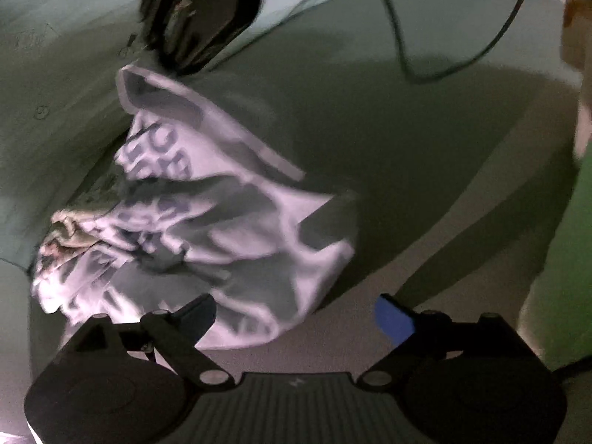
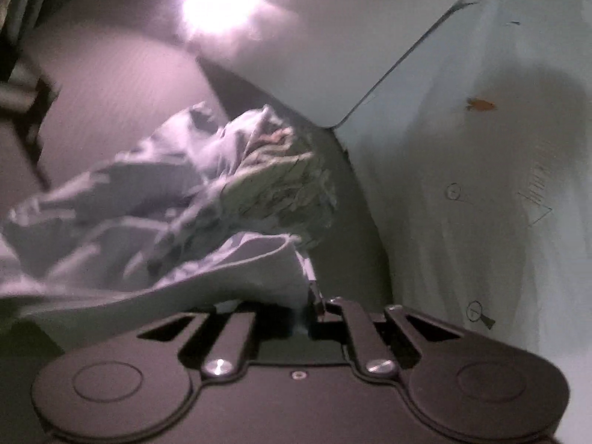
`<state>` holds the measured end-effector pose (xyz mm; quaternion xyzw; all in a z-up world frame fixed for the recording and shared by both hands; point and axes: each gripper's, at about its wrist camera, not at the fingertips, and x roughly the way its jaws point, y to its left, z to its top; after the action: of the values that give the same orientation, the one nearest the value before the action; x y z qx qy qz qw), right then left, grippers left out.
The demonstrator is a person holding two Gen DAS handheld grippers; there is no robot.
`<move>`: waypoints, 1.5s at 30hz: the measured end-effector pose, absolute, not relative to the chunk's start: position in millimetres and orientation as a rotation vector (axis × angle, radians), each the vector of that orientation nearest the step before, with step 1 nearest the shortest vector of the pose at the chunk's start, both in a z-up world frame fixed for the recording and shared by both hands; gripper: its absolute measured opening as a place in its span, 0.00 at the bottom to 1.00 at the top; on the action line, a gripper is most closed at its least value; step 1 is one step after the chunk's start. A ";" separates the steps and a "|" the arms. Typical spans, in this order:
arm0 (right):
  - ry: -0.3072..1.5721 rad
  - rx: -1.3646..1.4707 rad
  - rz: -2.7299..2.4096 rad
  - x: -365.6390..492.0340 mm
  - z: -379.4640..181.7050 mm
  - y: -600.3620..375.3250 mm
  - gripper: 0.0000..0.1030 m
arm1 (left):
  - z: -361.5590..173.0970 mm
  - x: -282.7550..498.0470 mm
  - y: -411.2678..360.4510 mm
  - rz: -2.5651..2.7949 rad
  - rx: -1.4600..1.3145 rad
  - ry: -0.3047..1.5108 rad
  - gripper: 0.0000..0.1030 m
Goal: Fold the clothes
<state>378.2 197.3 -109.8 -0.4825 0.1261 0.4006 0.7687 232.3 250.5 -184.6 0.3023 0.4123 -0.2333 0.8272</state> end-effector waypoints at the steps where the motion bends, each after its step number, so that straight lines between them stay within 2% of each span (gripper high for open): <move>1: 0.273 -1.036 0.866 376.8 -105.0 197.1 0.06 | -183.6 232.9 248.5 -0.507 0.609 0.879 0.93; 6: 0.255 -1.008 0.854 363.6 -90.6 198.3 0.06 | -189.3 237.0 233.4 -0.414 0.541 0.818 0.94; 7: 0.248 -1.014 0.848 365.0 -92.4 199.5 0.06 | -193.5 239.4 231.9 -0.363 0.550 0.798 0.91; 9: 0.233 -1.023 0.829 367.7 -94.3 201.8 0.06 | -199.6 248.1 235.1 -0.235 0.546 0.766 0.65; 11: 0.212 -0.989 0.788 369.9 -86.9 198.1 0.06 | -201.0 258.4 244.0 -0.101 0.515 0.768 0.14; 12: 0.202 -0.964 0.762 371.8 -82.7 196.5 0.06 | -197.5 262.3 250.2 -0.030 0.494 0.758 0.08; 16: 0.147 -0.831 0.628 369.5 -49.5 179.2 0.05 | -153.2 267.5 265.1 0.277 0.547 0.574 0.08; 22: -0.083 -0.635 0.462 325.2 22.9 135.2 0.05 | -33.9 273.1 255.3 0.710 0.663 0.149 0.08; 27: -0.296 -0.515 0.357 270.2 93.7 72.1 0.05 | 80.9 249.7 198.3 0.817 0.658 -0.160 0.08; 31: -0.440 -0.444 0.254 219.0 150.3 8.1 0.05 | 145.6 205.5 129.8 0.861 0.692 -0.423 0.08; 35: -0.596 -0.430 0.142 145.1 193.6 -62.6 0.05 | 174.9 150.3 65.5 0.870 0.710 -0.627 0.08; 38: -0.655 -0.408 0.066 91.5 211.7 -110.3 0.06 | 181.1 114.3 25.2 0.798 0.681 -0.701 0.08; 41: -0.651 -0.330 0.013 51.4 219.7 -153.6 0.06 | 179.2 84.2 -8.7 0.719 0.657 -0.713 0.09; 45: -0.662 -0.365 -0.117 5.5 212.3 -189.6 0.06 | 169.0 49.9 -42.9 0.601 0.599 -0.646 0.09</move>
<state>5.5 -189.6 212.3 -0.1781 -0.3230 -0.0571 0.9277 49.9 -42.9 169.0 0.2856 -0.3081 0.2866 0.8610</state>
